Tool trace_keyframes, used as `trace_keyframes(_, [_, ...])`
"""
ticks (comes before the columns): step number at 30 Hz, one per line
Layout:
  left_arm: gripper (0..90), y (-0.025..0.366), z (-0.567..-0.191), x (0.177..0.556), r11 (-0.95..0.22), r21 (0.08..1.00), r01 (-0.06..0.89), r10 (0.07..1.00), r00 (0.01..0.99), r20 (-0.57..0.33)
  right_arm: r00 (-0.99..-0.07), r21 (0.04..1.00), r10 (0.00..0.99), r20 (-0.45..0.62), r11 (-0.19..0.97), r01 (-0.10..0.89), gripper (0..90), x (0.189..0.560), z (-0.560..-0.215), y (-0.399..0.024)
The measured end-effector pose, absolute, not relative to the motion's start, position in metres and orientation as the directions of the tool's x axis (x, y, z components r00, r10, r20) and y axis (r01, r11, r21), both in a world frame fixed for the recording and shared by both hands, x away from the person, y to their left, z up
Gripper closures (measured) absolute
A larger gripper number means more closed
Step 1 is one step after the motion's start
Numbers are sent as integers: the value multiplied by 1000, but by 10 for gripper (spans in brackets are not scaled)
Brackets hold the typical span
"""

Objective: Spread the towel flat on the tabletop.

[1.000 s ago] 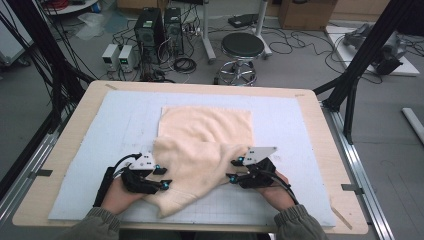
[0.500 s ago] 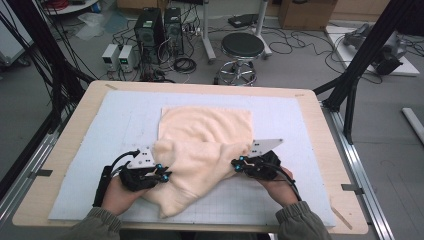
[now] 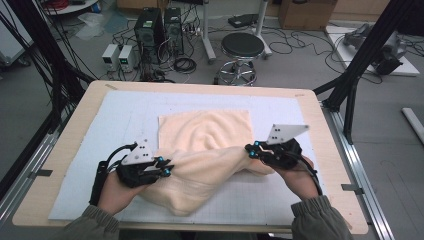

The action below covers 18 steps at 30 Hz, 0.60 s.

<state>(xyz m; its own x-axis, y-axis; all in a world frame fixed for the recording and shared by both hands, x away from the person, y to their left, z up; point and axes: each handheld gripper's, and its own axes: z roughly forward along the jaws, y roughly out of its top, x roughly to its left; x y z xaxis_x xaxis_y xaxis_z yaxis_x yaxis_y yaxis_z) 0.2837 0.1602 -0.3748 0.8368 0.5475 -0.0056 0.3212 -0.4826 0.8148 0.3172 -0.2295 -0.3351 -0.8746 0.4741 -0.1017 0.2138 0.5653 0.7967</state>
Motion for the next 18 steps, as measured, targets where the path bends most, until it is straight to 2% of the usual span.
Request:
trace_keyframes(3, [667,160,-389,302,-477,797,369,572,820,-37,-852,755,522,-36,572,319,878,355,-363,-224])
trace_keyframes(8, [576,172,-391,305,-451,813,369,559,827,-65,-833,745,553,20,547,381,859,383,-388,-220])
trace_keyframes(15, [563,198,-391,290,-430,831,352,559,827,-60,-865,791,502,8,526,313,709,357,-368,-222])
trace_keyframes(18, [613,211,-394,283,-417,835,360,564,823,-73,-893,796,449,-13,545,263,688,335,-357,-218])
